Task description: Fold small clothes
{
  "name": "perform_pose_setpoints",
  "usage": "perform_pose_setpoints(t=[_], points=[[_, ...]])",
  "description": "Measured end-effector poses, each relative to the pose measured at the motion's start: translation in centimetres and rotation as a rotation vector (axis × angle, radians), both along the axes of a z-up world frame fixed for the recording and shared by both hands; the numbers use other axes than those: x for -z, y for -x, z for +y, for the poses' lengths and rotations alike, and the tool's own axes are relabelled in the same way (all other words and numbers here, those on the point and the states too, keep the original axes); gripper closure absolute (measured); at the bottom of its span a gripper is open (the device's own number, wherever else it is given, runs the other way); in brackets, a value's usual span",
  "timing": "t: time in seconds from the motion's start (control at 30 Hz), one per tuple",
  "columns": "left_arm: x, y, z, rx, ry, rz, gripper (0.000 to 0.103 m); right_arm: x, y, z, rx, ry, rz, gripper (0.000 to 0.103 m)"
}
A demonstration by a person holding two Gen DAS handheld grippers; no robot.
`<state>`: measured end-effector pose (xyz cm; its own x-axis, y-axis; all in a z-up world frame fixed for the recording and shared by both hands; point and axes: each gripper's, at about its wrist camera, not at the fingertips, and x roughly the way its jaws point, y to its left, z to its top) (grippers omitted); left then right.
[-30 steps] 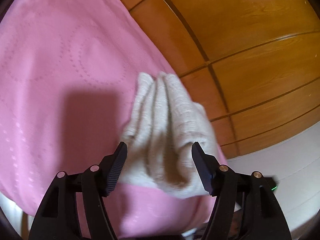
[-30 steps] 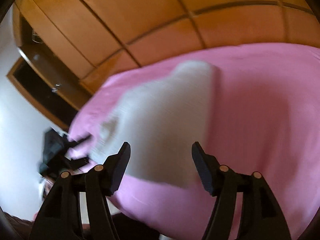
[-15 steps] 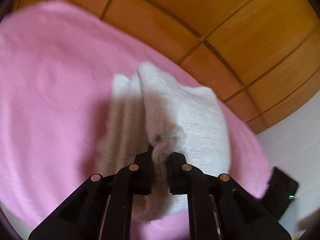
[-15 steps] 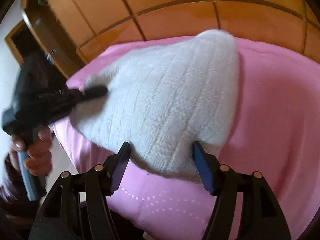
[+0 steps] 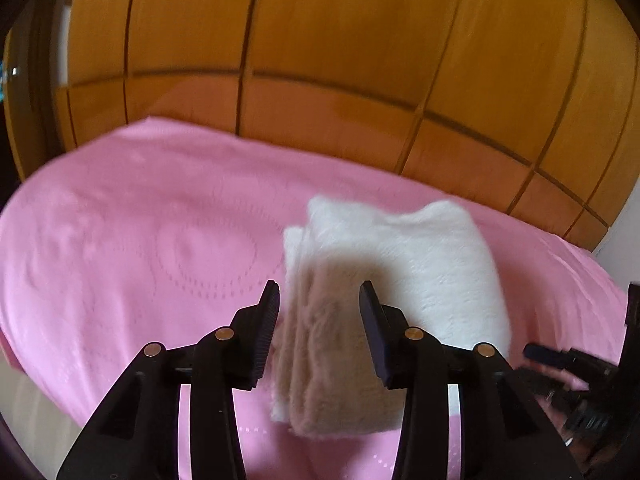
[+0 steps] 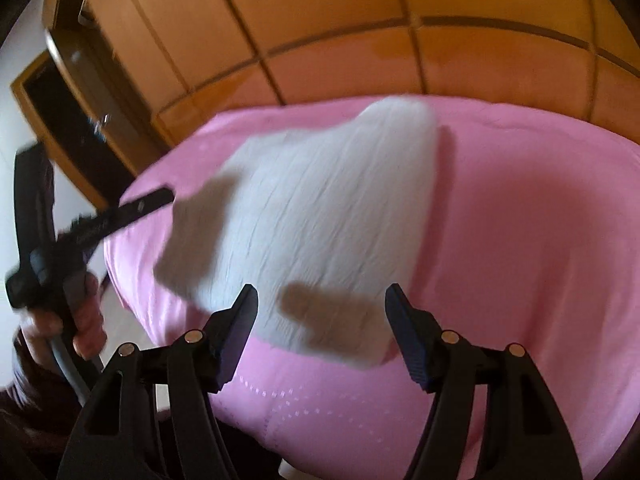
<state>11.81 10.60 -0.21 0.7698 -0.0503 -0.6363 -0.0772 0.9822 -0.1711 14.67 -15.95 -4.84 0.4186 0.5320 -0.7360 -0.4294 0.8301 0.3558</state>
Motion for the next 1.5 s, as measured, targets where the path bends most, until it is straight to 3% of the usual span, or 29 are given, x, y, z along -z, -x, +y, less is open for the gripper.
perform_pose_setpoints(t=[0.03, 0.2, 0.4, 0.73, 0.87, 0.93, 1.0, 1.1, 1.17, 1.3, 1.33, 1.5], points=[[-0.3, -0.1, -0.4, 0.008, -0.011, -0.008, 0.051, -0.5, -0.3, -0.5, 0.019, -0.010, -0.004, 0.037], [-0.5, -0.1, -1.8, 0.047, -0.029, -0.024, 0.051, -1.6, -2.7, -0.8, 0.069, -0.004, -0.019, 0.037], [0.2, -0.4, -2.7, 0.071, -0.037, -0.014, 0.051, -3.0, -5.1, 1.7, 0.042, 0.027, -0.052, 0.037], [1.5, -1.5, -3.3, 0.095, -0.054, 0.011, 0.051, -3.3, -9.2, 4.3, 0.017, 0.061, -0.014, 0.037], [3.1, -2.6, -3.1, 0.096, -0.060, 0.042, 0.051, -2.3, -11.3, 4.9, 0.016, 0.058, 0.037, 0.037], [4.9, -3.7, -2.6, 0.079, -0.083, 0.107, 0.051, -0.9, -12.8, 5.6, 0.024, 0.071, 0.077, 0.037], [6.8, -4.5, -1.4, 0.063, -0.029, 0.156, 0.051, 0.8, -14.0, 6.4, 0.030, 0.110, 0.100, 0.037], [7.4, -4.6, 0.2, 0.035, 0.034, 0.164, 0.051, 2.4, -14.5, 7.5, 0.029, 0.146, 0.065, 0.034], [7.4, -4.4, 0.7, 0.028, 0.056, 0.162, 0.051, 1.8, -14.1, 7.2, 0.029, 0.124, 0.043, 0.032], [7.3, -3.8, 0.8, 0.018, 0.024, 0.143, 0.044, 0.1, -12.3, 3.7, 0.061, 0.017, 0.010, 0.010], [7.3, -3.6, 0.8, 0.014, 0.017, 0.139, 0.040, -0.1, -12.0, 2.8, 0.074, -0.001, 0.008, 0.010], [8.2, -3.8, 1.9, 0.034, 0.067, 0.144, 0.033, 2.7, -10.5, -1.6, 0.065, -0.118, 0.136, 0.007]])
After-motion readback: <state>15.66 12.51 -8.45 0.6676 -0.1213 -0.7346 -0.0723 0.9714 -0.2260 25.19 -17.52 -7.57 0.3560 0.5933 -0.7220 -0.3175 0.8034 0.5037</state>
